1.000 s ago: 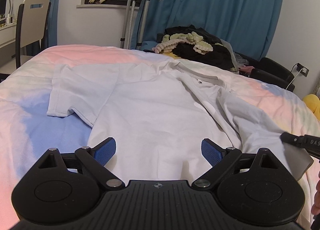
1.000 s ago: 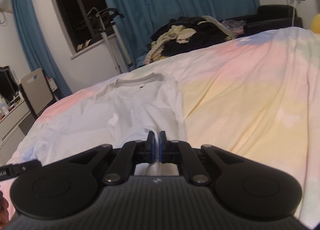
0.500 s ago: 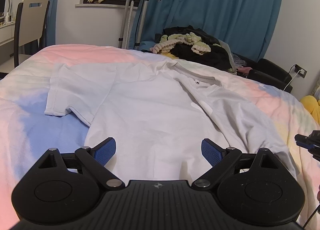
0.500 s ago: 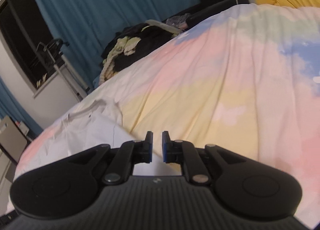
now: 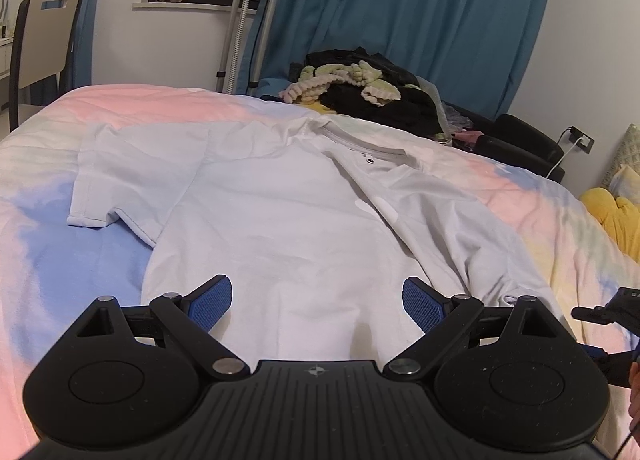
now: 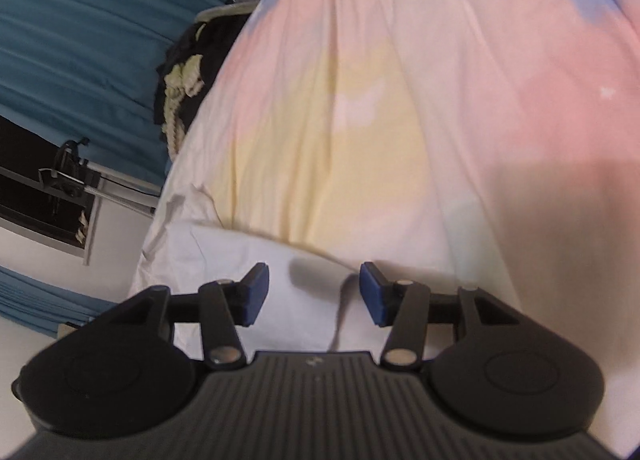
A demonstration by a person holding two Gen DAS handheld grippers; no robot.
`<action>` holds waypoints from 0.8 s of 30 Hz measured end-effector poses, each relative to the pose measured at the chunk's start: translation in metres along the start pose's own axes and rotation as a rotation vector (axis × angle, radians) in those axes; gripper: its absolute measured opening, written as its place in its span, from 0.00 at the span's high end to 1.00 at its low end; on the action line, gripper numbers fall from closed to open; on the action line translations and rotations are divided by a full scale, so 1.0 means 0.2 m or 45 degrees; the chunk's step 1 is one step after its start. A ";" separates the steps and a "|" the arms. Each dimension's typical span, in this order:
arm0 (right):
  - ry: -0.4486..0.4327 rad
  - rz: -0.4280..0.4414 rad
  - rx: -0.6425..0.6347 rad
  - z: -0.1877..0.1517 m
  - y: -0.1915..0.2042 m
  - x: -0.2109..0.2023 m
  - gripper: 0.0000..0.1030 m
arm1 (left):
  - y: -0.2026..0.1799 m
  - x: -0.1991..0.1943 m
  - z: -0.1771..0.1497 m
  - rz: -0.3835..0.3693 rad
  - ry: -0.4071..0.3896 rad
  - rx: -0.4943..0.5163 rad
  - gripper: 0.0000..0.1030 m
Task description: Fold clothes
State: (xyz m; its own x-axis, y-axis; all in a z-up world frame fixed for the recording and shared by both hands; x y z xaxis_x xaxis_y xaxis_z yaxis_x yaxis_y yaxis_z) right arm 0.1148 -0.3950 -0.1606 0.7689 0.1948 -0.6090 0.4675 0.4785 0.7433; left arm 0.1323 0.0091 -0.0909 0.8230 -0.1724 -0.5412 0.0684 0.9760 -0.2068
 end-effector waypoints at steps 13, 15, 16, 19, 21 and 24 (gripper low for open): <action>-0.021 0.295 -0.648 -0.28 0.48 0.04 0.92 | 0.03 -0.02 0.04 0.017 -0.031 -0.052 0.09; 0.032 0.372 -0.793 -0.42 0.59 0.05 0.92 | 0.04 -0.02 0.04 0.028 -0.040 -0.062 0.09; 0.086 0.389 -0.836 -0.51 0.61 0.07 0.92 | 0.05 -0.03 0.05 0.032 -0.043 -0.069 0.09; 0.243 0.403 -0.902 -0.72 0.63 0.14 0.92 | 0.07 -0.03 0.06 0.043 -0.053 -0.092 0.09; 0.302 0.378 -0.952 -0.81 0.62 0.18 0.89 | 0.09 -0.03 0.07 0.046 -0.056 -0.108 0.09; 0.352 0.356 -0.999 -0.88 0.60 0.20 0.80 | 0.09 -0.03 0.07 0.048 -0.051 -0.122 0.09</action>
State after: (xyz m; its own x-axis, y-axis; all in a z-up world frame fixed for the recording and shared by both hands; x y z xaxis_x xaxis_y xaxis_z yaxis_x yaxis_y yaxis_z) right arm 0.1259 -0.1796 -0.1442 0.6295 0.5451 -0.5537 -0.2354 0.8129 0.5326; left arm 0.1372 0.0299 -0.0797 0.8459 -0.1285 -0.5177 -0.0158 0.9641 -0.2651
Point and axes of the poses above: each gripper's, at about its wrist camera, not at the fingertips, and x roughly the way its jaws point, y to its left, z to its top, the point moved 6 cm from there along x, roughly the way its jaws point, and after that the axes turned 1 degree about x, right-handed, at the moved point
